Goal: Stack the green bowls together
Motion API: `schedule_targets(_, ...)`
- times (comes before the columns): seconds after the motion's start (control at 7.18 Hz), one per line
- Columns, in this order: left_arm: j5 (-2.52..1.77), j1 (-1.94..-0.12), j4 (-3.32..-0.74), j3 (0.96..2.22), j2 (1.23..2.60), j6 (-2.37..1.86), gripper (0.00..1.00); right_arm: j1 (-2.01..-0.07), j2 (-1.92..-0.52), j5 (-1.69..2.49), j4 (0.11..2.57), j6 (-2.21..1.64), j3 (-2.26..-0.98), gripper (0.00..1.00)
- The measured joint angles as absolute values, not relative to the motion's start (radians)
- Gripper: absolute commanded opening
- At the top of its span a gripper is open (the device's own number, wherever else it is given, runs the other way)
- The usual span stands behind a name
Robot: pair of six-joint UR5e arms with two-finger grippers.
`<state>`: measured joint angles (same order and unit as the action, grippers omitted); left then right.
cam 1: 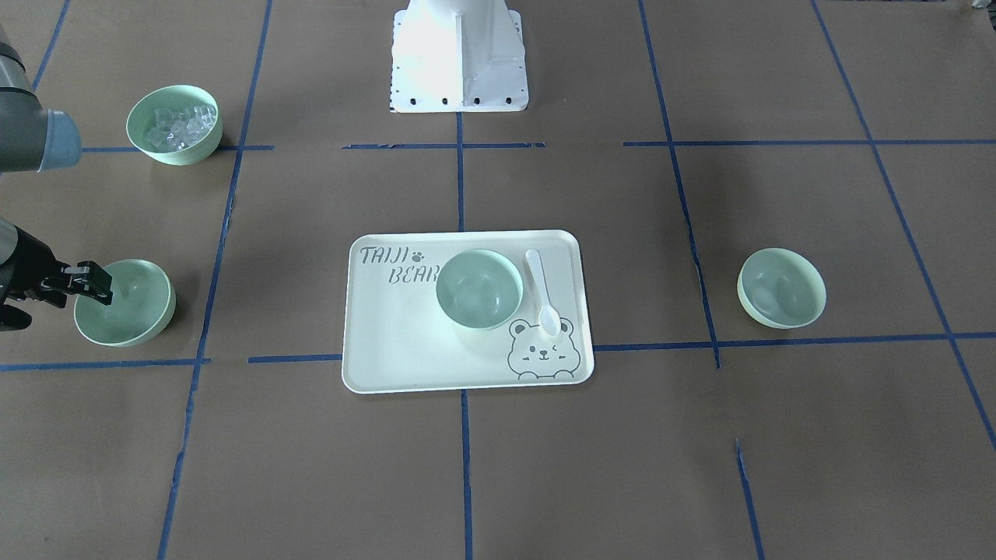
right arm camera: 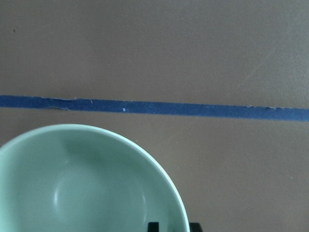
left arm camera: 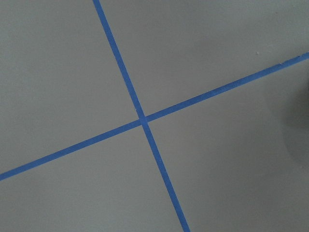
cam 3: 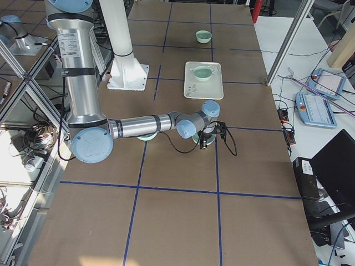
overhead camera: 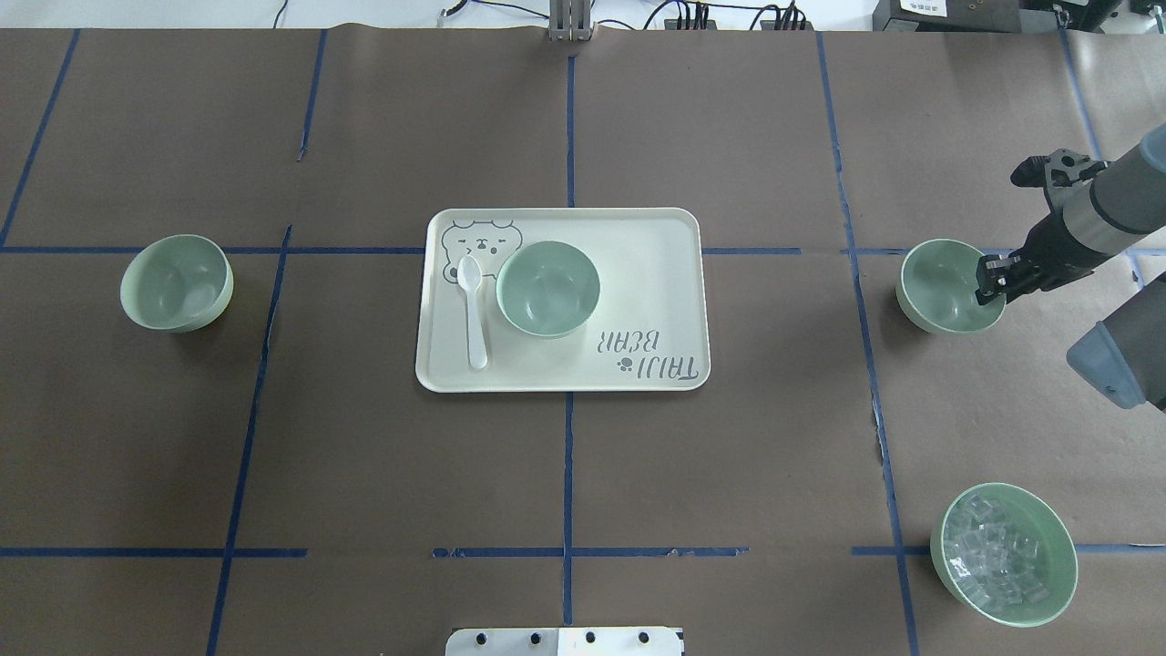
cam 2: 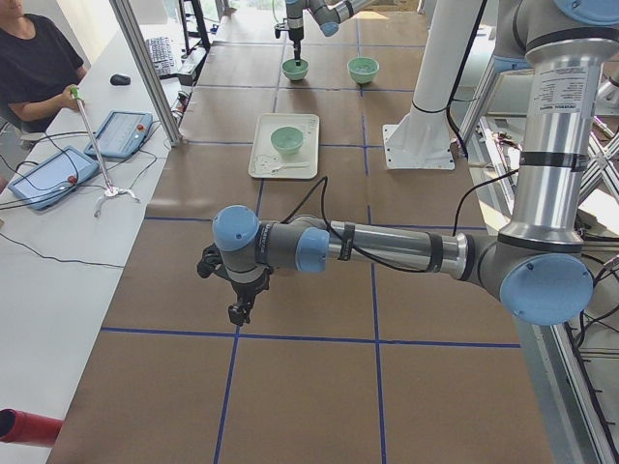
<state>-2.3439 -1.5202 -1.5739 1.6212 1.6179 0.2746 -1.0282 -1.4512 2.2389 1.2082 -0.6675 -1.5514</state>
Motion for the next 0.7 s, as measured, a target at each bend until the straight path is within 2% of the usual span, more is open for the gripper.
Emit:
schedule_targets(0.42,-2.347,-1.521,-1.574,1.621,1.616,0.271,1.0,-1.028,-1.396,2.282,1.218,-0.747,-1.6,0.0)
schedule_targets(0.7,-2.36,-1.521,-1.575,1.641,1.617,0.265,1.0,-0.953,-1.272,2.298,1.218,-1.021,-1.659,0.0)
